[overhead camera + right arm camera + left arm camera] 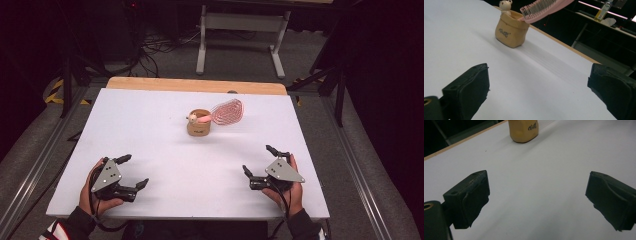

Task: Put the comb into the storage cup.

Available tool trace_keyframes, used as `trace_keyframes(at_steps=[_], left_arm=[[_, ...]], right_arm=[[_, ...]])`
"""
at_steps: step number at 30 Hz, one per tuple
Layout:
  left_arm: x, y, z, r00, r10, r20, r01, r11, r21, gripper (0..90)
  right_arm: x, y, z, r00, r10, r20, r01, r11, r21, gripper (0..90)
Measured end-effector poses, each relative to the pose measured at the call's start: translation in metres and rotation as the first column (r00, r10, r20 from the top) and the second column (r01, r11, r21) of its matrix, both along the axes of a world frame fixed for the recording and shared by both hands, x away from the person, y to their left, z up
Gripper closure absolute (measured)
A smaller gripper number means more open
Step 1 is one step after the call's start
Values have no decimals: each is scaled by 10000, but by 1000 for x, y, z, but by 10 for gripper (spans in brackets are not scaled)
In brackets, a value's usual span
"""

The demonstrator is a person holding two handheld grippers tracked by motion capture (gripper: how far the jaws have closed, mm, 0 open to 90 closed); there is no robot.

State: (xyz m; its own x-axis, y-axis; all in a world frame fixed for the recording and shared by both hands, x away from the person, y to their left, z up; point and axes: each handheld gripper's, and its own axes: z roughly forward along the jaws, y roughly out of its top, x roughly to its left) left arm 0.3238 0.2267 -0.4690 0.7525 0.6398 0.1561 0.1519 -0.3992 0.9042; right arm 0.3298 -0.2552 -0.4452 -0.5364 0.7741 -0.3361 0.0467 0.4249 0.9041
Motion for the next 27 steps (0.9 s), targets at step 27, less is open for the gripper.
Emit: trace_keyframes(at_steps=[27], left_arm=[[4, 1, 3, 9996, 258, 106, -257, 9996, -96, 60]], right_arm=[[-2, -14, -14, 9967, -526, -611, 508, 9982, -306, 40]])
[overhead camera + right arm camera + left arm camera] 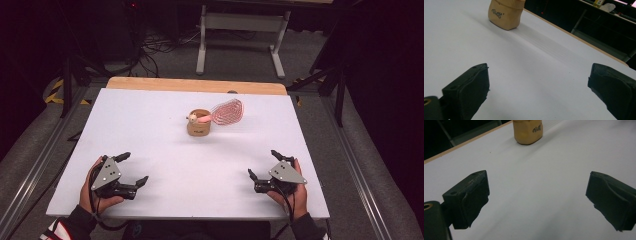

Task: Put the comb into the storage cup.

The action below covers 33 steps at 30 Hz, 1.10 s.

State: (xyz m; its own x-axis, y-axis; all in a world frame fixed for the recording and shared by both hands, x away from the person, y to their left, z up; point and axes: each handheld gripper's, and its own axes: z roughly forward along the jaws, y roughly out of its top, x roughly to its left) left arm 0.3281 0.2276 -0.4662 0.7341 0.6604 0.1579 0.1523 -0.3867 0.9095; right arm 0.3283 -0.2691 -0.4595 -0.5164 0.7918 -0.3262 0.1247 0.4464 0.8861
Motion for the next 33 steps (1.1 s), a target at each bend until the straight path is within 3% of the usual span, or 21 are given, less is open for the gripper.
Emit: trace_keyframes(at_steps=[14, 26, 33], left_arm=[[1, 4, 1, 10000, 62, -55, -64, 9996, -259, 58], [5, 8, 0, 9997, 128, -194, -137, 9987, -495, 57], [5, 9, 0, 9996, 155, -221, -164, 9991, -394, 57]], right_arm=[[1, 4, 2, 9998, -144, 101, 145, 9998, -126, 39], [8, 7, 0, 9998, -98, -192, 99, 10000, 11, 40], [7, 8, 0, 9998, -128, -157, 126, 9998, -155, 40]])
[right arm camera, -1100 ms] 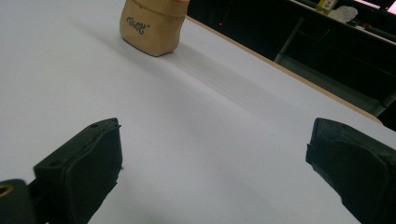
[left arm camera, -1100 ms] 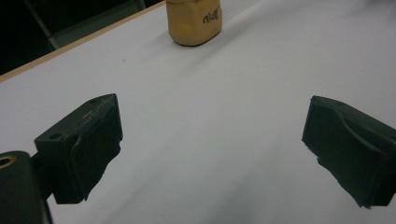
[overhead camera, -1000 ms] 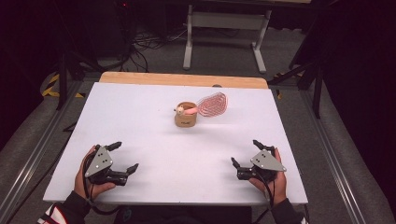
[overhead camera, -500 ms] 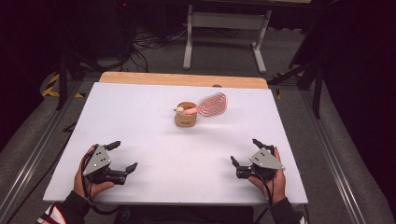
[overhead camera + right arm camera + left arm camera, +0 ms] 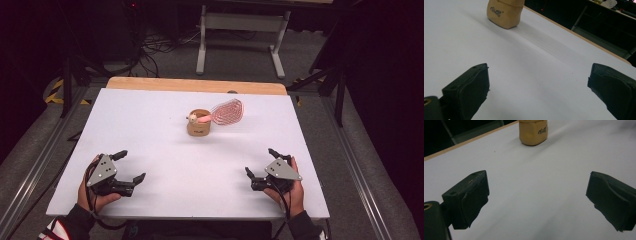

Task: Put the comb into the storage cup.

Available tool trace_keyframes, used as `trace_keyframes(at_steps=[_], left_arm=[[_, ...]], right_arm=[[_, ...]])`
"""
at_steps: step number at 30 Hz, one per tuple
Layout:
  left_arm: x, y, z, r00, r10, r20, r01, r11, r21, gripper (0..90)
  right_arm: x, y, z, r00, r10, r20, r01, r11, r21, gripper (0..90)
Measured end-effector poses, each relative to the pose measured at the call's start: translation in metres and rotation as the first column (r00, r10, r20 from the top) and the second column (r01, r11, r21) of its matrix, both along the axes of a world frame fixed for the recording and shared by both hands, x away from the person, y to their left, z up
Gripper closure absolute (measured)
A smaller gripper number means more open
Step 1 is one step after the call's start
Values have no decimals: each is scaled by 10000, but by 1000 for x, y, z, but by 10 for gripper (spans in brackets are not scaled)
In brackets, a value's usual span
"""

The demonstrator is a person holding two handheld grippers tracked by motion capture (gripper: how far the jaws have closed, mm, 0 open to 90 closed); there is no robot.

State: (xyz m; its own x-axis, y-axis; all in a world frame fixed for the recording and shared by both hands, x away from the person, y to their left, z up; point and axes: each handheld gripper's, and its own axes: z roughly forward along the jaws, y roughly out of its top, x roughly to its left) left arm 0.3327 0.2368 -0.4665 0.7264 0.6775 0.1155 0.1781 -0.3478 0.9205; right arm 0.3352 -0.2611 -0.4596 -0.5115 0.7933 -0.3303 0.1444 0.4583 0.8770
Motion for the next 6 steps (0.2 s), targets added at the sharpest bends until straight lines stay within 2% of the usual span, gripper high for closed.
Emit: trace_keyframes(at_steps=[6], left_arm=[[-1, 2, 1, 9999, 116, 56, -116, 9999, -24, 57]], right_arm=[[-3, -2, 3, 9998, -73, 198, 72, 10000, 53, 39]])
